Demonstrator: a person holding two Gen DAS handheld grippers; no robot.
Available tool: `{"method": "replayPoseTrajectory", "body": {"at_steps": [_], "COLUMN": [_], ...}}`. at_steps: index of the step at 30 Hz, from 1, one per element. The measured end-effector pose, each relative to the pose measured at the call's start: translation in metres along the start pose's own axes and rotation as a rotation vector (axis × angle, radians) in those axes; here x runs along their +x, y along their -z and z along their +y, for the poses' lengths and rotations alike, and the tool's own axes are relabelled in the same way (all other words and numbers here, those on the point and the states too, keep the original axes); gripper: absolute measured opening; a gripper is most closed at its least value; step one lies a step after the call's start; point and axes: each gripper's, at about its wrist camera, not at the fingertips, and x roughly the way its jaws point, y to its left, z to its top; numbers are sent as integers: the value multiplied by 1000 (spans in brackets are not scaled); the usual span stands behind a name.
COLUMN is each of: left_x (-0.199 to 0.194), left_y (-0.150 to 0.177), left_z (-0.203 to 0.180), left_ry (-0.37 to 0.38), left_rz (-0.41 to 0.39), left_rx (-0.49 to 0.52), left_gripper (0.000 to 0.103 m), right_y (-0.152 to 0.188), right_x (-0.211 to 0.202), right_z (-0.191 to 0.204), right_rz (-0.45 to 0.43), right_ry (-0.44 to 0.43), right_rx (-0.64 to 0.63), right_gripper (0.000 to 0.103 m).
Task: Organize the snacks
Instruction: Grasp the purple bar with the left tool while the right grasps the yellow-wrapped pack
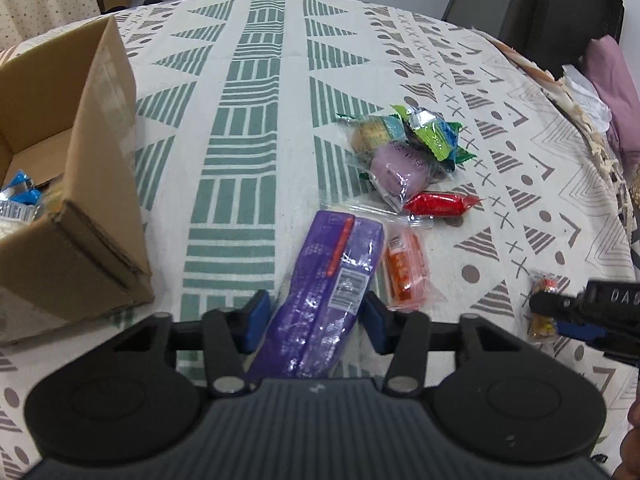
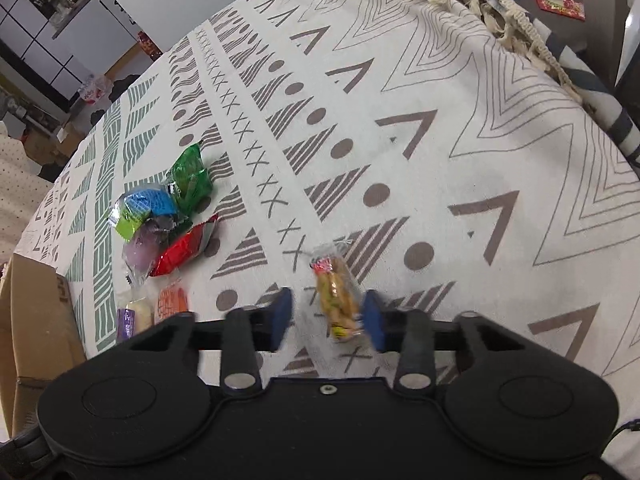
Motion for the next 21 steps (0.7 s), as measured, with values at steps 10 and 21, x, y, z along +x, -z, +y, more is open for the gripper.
{"method": "replayPoseTrajectory", "body": {"at_steps": [10,21], "left_x": [-4,4], "left_y": [0,0], "left_z": [0,-11], "left_ry": [11,-47], "left_rz": [16,30], "left_rx": [-15,44], "left_gripper": [39,40], "right_y": [5,5], "right_x": [-2,8], "right_z": [17,23], "right_rz": [-16,-18], "right_ry": [30,73], "right_rx": [-97,-148], "right_gripper": [23,25]}}
